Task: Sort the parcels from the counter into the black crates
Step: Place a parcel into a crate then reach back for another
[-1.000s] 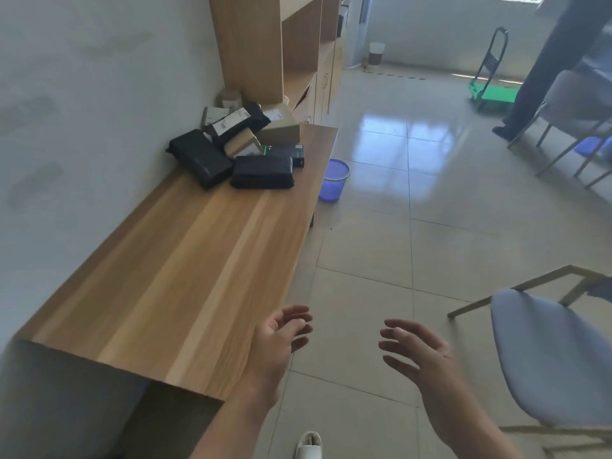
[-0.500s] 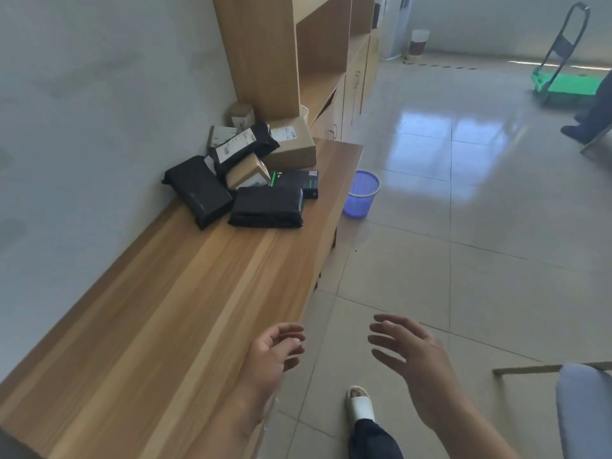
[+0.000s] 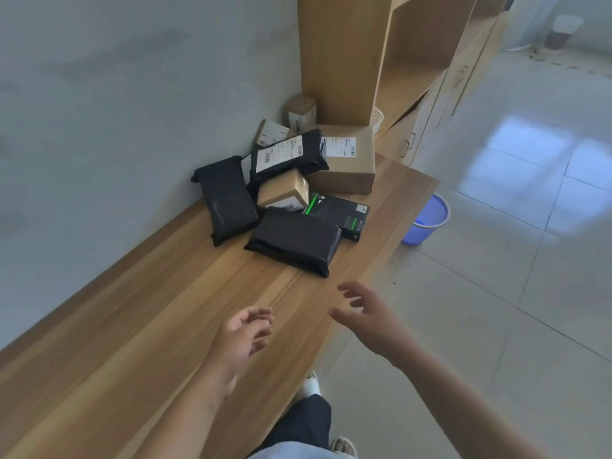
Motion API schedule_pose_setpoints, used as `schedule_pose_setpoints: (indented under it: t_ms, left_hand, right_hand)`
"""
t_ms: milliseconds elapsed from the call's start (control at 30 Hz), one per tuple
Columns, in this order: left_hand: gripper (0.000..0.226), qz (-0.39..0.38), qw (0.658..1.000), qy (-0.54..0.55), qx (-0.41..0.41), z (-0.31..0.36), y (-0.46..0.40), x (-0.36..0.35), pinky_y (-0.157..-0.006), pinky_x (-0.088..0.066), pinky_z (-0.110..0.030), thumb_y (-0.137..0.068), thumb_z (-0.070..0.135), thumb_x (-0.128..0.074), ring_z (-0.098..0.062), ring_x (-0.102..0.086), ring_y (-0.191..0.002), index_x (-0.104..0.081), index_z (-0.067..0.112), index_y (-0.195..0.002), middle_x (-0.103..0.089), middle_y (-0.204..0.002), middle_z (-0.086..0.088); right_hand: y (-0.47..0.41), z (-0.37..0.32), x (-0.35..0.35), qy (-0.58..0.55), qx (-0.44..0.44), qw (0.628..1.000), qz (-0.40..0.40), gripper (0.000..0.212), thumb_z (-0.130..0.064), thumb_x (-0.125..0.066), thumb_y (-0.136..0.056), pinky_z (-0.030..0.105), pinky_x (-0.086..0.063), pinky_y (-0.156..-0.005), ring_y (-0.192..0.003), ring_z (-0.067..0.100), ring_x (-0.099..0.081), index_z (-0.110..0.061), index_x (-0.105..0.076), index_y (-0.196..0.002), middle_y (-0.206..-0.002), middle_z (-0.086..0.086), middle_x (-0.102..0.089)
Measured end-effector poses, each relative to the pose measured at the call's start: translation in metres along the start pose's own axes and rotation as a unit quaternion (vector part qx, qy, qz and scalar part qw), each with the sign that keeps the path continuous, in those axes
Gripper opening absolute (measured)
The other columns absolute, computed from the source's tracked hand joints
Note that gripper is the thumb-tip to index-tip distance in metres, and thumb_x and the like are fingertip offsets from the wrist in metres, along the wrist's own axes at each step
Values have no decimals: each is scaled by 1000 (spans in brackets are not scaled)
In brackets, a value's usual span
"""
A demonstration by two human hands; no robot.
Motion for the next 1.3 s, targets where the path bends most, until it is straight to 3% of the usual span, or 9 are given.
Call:
schedule_pose_setpoints:
  t_ms: [167,367,767,933,1000,1033,1100,1167,1300]
  left_hand:
    - [18,7,997,53,47,7,-51,-30,-95,-56,-38,-103,10,-57,-26,-67,-110,-70,16,-113,-72,-115,-9]
    - [19,18,991,105,82,6,-76,-52,-87,-57,-34,-101,11,-59,-23,-68,-107,-72,20,-110,-73,-113,-6]
    - [18,237,945,195,116,2,-40,-22,-93,-57,-40,-102,11,-57,-23,-70,-104,-72,19,-108,-75,-110,-7]
    - [18,318,907,250,120,-4,-21,-64,-87,-58,-38,-100,8,-60,-24,-71,-102,-73,19,-107,-76,-110,-6]
    - [18,343,886,292,110,-7,-16,-85,-81,-57,-35,-99,5,-60,-25,-72,-101,-73,15,-109,-76,-111,-8]
    - [19,352,877,309,105,-7,-12,-95,-80,-57,-34,-99,6,-61,-24,-72,-102,-72,12,-113,-76,-112,-9]
    - [22,363,864,335,93,-6,-7,-114,-81,-56,-33,-99,8,-62,-24,-72,-104,-68,10,-120,-74,-115,-10]
    - [24,369,856,355,66,3,-4,-130,-85,-54,-34,-99,13,-63,-23,-70,-108,-68,12,-122,-73,-119,-10]
    - [43,333,860,386,-12,46,-6,-148,-107,-47,-44,-89,36,-73,-27,-65,-123,-68,16,-127,-73,-126,-8]
  right_hand:
    - [-110,-46,-10,294,61,954,-24,75,-40,-70,-92,43,-43,-111,-139,28,-42,-26,-33,-156,-153,4,-42]
    - [-217,-34,-35,461,35,882,-89,102,-44,-74,-88,62,-17,-122,-154,40,-12,-26,-6,-162,-166,13,-16]
    - [-255,-20,-48,542,118,826,-96,115,-57,-70,-85,49,-27,-119,-142,42,-32,-19,4,-163,-156,23,-28]
    - [-264,-20,-34,387,100,902,-164,110,-53,-77,-74,48,-35,-111,-137,40,-36,-29,-15,-162,-150,16,-40]
    - [-258,-20,-25,164,17,957,-239,100,-42,-86,-69,41,-47,-101,-130,34,-51,-31,-36,-155,-144,10,-54]
    - [-249,-23,-23,32,-31,956,-288,88,-34,-88,-69,37,-52,-91,-119,29,-61,-29,-48,-148,-136,7,-63]
    - [-222,-35,-17,-125,-98,903,-400,62,-31,-88,-66,34,-53,-78,-97,24,-68,-29,-65,-124,-116,5,-73]
    - [-195,-48,-6,-224,-116,829,-499,56,-36,-89,-53,42,-52,-86,-93,29,-69,-23,-73,-105,-108,8,-73]
    - [-164,-54,19,-345,-157,714,-589,76,-37,-95,-52,65,-45,-105,-123,45,-64,-11,-75,-120,-137,21,-65]
Point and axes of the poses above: each hand's wrist, its own y-axis away from the middle knuckle, its own x-axis out of the back of the hand, z = x × y, the point moved 10 cm from there along -y, towards the middle knuckle
